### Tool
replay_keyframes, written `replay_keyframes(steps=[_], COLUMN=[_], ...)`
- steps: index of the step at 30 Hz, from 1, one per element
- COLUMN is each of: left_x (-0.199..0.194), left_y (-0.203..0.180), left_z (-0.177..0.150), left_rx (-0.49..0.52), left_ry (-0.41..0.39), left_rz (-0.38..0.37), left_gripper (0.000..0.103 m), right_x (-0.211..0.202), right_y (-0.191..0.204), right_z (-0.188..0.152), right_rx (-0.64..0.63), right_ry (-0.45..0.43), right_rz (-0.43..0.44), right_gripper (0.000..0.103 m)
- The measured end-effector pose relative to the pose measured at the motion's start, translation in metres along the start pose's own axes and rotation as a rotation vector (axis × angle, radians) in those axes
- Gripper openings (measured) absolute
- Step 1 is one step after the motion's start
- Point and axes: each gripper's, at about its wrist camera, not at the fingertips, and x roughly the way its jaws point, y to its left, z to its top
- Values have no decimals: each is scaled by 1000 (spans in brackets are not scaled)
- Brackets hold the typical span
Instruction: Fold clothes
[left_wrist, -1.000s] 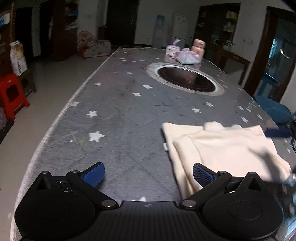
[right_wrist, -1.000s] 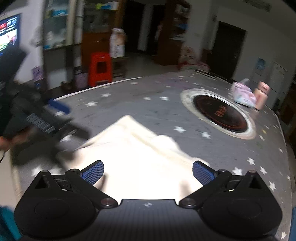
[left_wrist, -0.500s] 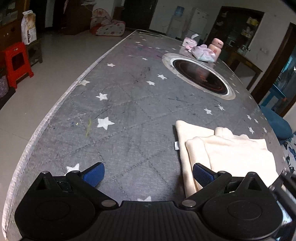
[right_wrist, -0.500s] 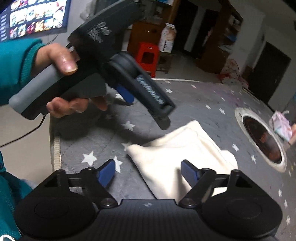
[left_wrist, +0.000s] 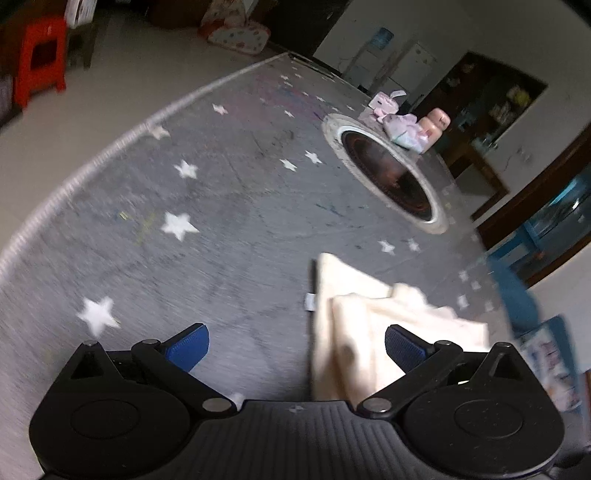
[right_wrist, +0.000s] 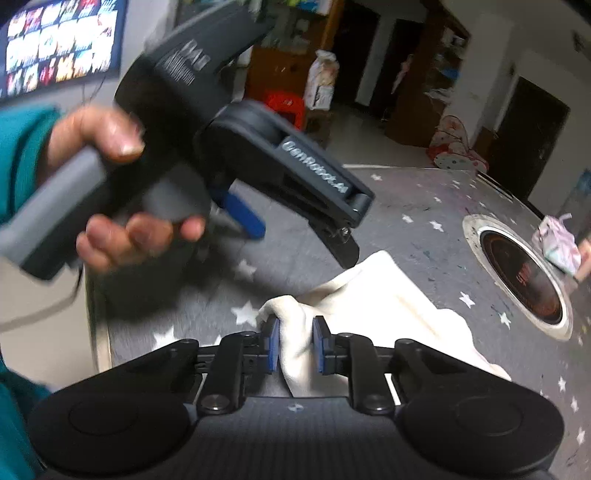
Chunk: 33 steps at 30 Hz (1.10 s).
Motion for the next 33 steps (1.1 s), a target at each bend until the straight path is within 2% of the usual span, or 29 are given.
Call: replay_keyframes(steps=[5, 9, 13, 16, 20, 24, 26, 28, 31, 33], left_x=[9, 15, 21, 24, 31, 39, 40, 40, 40, 40], left_y=[-8, -17, -20, -21, -19, -18, -19, -20, -20, -21], left_z=[0, -2, -5, -7, -12, -15, -15, -15, -15, -15], left_rx=[-67, -77, -130, -171, -209, -209, -183, -159, -149, -140], left_ry=[47, 70, 92, 95, 111, 122, 123, 124, 127, 127], left_rz=[-94, -113, -148, -173, -209, -206, -195, -190, -193, -189], left_gripper=[103, 102, 102, 96, 64, 31, 26, 26, 25, 24], right_x=[-14, -25, -34, -37, -37, -34, -34, -37, -45, -51], right_y=[-19, -28, -34, -39, -40, -41, -42, -46, -56, -70], right_z=[2, 1, 0, -1, -3, -5, -8, -13, -26, -38], right_rx=[87, 113, 134, 148, 154, 162, 171, 196, 249, 300], right_ry=[-41, -64, -87, -101, -106, -106, -109, -114, -114, -103], right_rz=[26, 32, 36, 39, 48, 64, 59, 54, 33, -13], right_gripper=[15, 15, 15, 15, 15, 15, 21, 29, 31, 32])
